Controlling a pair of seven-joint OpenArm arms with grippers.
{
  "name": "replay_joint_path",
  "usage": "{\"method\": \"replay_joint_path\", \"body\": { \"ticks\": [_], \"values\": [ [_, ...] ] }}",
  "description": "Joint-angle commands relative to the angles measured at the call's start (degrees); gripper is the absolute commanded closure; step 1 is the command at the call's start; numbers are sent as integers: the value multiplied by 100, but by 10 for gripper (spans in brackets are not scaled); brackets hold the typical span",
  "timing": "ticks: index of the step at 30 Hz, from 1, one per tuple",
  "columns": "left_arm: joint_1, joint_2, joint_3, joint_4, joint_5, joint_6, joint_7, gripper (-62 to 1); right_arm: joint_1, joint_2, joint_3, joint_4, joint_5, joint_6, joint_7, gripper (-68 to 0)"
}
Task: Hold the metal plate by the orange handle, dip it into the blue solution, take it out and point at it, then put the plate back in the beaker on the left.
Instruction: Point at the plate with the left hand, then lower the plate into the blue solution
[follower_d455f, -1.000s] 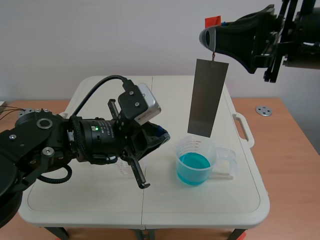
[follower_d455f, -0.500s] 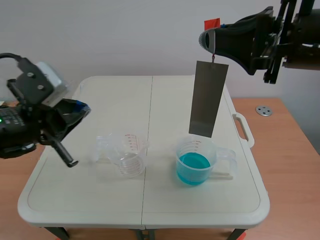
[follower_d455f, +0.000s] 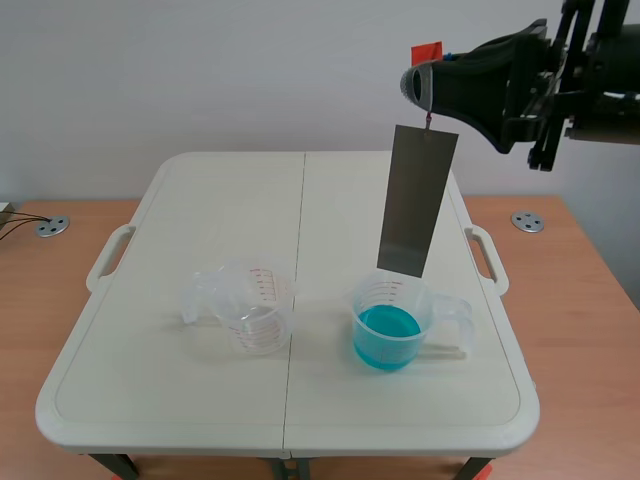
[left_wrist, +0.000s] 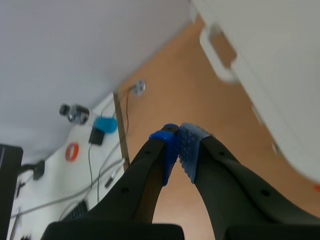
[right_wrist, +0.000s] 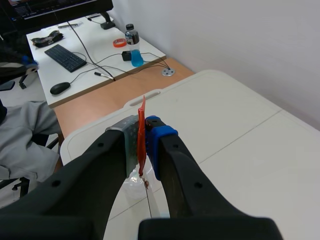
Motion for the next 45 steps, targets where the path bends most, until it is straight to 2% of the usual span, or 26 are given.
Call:
{"method": "replay_joint_path", "body": {
  "ticks": [1,3,5,8,12,18,23,27,35,45],
  "values": [
    [304,44,59,-96,-31,-9,-59,-30,72,-7,33,-28,105,85,111,-11],
    [734,55,68,-240,-61,-55,-61,-30,72,-7,33,-46,105,85,111,-11],
    [1084,103,83,-404,-243,-131,-98,-30,72,-11,33,-63,105,85,114,-11],
    [1412,229,162,-693,-332,-437,-101,-29,70,-81,31,-70,103,85,70,-11],
    [1456,417,448,-1174,-330,-916,-101,-29,70,-116,-70,-70,103,85,59,-11],
    [1456,457,1281,-1711,-328,-1276,-101,-29,70,-195,-162,-232,101,85,7,-11],
    [1451,459,1954,-1869,-328,-1283,-101,-29,72,-306,-190,-551,83,85,-2,-11],
    [1370,514,2236,-1969,-326,-1281,-94,-30,72,-341,-332,-743,72,85,-15,-11],
    [1036,922,2280,-2304,-264,-1281,-26,-29,72,-579,-492,-1196,-90,85,-85,-11],
    [833,994,2280,-2448,-269,-1279,-24,-30,72,-966,-710,-1580,-269,85,-326,-11]
  ]
}}
